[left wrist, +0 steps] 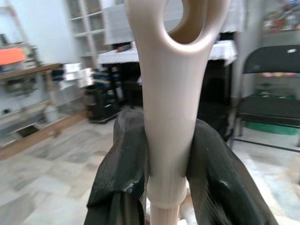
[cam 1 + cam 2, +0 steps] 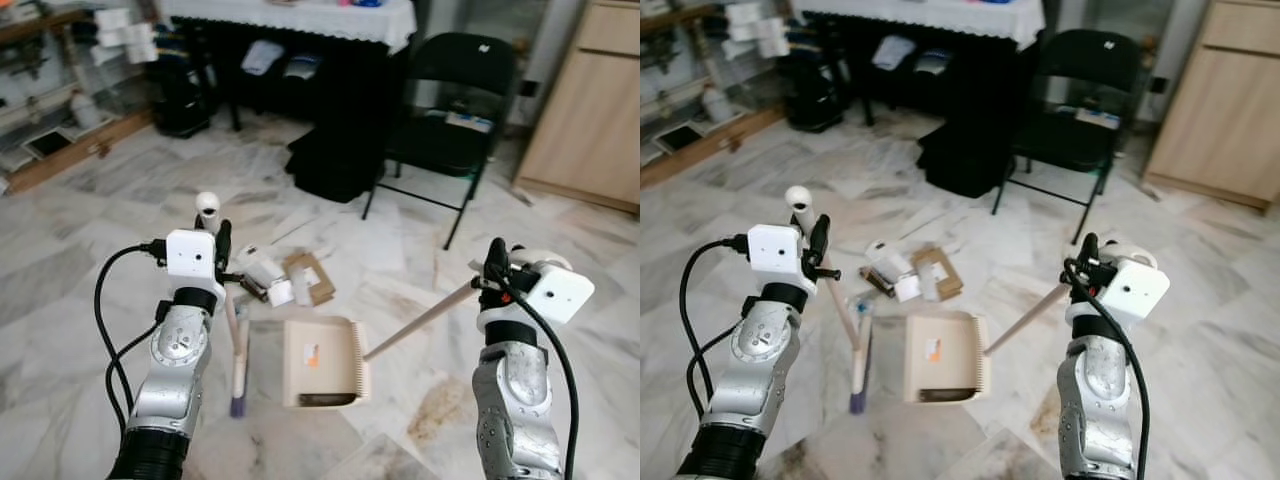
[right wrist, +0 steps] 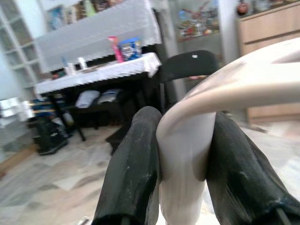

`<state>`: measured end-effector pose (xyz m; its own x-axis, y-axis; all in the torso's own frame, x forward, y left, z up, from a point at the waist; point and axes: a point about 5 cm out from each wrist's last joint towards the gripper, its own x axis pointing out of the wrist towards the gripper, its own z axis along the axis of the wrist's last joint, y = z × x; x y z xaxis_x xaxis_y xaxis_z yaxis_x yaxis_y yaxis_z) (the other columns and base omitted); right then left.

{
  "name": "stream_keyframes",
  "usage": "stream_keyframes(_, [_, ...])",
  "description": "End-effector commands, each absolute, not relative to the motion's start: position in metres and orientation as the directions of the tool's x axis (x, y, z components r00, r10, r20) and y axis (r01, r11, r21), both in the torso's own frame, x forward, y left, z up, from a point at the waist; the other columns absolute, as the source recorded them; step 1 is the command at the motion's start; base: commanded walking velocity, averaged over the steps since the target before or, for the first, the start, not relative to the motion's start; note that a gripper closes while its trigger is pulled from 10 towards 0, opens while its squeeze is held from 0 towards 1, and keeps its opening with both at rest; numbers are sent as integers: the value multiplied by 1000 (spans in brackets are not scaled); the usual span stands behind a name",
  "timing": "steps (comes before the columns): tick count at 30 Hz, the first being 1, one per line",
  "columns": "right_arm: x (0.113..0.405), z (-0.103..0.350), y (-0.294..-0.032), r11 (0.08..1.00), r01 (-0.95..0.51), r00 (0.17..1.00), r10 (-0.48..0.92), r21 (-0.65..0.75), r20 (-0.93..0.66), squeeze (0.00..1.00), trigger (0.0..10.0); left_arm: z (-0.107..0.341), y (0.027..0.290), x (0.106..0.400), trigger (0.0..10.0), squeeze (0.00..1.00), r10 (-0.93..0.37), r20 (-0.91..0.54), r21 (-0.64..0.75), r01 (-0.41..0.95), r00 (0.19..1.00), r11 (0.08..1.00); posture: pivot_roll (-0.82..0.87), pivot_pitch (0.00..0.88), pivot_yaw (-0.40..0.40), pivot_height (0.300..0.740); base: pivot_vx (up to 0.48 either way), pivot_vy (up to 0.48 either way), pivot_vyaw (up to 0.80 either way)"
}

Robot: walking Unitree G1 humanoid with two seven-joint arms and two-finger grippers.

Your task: Sweep floor

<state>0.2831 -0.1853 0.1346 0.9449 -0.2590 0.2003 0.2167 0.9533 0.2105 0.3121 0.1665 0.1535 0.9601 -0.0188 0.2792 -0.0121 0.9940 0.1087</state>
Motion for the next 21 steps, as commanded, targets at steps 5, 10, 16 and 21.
stream_keyframes(5, [285,145,-186,948,206,933,-265,243,245,0,10000,166,164,314,10000,0,-30,329,152,-22,944,988,69,18,29,740,0,-52,800])
stream_keyframes(10, [285,145,-186,947,204,933,-265,246,245,0,10000,166,163,314,10000,0,-34,329,156,-19,944,988,70,22,27,740,0,-278,769])
stream_keyframes(16, [286,146,-186,948,201,933,-262,247,245,0,10000,166,163,314,10000,0,-32,327,157,-21,944,987,70,24,25,740,0,-262,485])
stream_keyframes(21, [287,146,-186,948,202,933,-263,247,246,0,10000,166,162,314,10000,0,-32,329,155,-21,944,988,72,26,24,740,0,-255,440])
